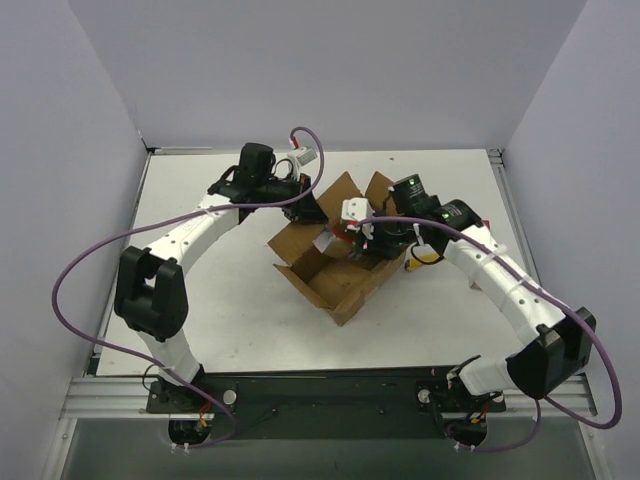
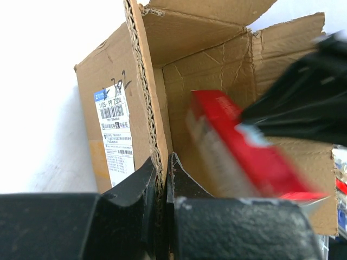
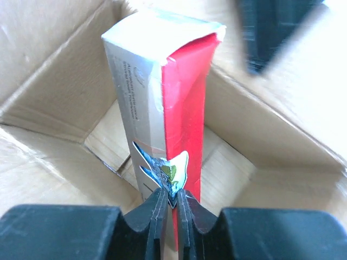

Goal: Unpack the express box

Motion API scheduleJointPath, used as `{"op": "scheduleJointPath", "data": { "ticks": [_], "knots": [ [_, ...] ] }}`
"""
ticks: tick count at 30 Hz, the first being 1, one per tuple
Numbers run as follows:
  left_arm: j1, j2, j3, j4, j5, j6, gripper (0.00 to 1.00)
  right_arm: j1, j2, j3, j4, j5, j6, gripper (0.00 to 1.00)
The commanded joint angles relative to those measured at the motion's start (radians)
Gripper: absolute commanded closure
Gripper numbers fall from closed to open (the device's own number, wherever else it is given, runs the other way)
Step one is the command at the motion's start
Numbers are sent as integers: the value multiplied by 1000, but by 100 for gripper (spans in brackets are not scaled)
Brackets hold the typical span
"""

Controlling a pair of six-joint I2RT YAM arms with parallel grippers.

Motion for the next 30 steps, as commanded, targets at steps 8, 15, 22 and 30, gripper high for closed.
{"op": "scheduleJointPath", "data": {
  "ticks": [8,15,22,30],
  "knots": [
    [62,-25,106,-11,-65,-65,100,-73,-110,113,374,-36,533,100],
    [74,-11,95,3,-79,-111,100,-157,-67,224,441,36,716,100],
    [62,1,108,26,-25,-104,100,-91,28,207,314,-70,430,80],
    [64,0,77,29,-11,-107,100,-8,212,218,121,-153,147,45]
  ]
}}
